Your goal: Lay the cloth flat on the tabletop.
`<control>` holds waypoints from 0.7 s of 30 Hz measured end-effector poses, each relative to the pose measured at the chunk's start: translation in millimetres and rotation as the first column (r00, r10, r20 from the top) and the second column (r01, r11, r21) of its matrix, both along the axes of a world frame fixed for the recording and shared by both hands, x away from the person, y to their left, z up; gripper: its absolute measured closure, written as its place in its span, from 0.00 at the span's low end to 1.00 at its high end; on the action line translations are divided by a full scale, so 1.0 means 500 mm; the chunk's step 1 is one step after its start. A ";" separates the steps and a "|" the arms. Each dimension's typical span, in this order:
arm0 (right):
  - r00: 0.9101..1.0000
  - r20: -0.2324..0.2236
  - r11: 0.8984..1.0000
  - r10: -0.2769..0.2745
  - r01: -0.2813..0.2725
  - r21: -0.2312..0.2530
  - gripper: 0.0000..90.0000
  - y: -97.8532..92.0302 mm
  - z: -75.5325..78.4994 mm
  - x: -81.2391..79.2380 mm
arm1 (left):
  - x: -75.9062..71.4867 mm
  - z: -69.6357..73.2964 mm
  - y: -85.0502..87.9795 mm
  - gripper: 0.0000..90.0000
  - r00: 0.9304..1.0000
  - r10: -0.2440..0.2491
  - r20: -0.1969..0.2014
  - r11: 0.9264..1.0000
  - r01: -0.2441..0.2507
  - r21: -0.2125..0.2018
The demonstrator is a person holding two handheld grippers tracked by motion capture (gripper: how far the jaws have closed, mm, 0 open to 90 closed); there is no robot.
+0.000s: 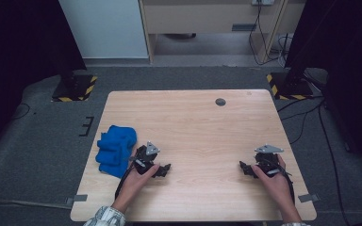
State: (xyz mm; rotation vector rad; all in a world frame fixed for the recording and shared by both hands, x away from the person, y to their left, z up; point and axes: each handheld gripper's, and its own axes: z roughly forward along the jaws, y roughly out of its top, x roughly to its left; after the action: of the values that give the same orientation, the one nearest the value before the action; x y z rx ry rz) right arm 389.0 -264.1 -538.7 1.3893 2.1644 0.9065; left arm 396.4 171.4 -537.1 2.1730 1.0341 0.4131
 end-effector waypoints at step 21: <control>1.000 0.000 1.000 0.003 -0.003 0.000 0.04 0.003 0.000 -0.003 | -0.012 0.070 0.060 0.06 0.992 0.068 0.107 0.997 -0.064 -0.049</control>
State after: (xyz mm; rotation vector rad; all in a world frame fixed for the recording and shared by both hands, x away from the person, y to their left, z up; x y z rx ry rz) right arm 387.6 -262.4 -538.8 1.3869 2.1671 0.9075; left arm 390.4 201.5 -502.0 2.0565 1.0469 0.5278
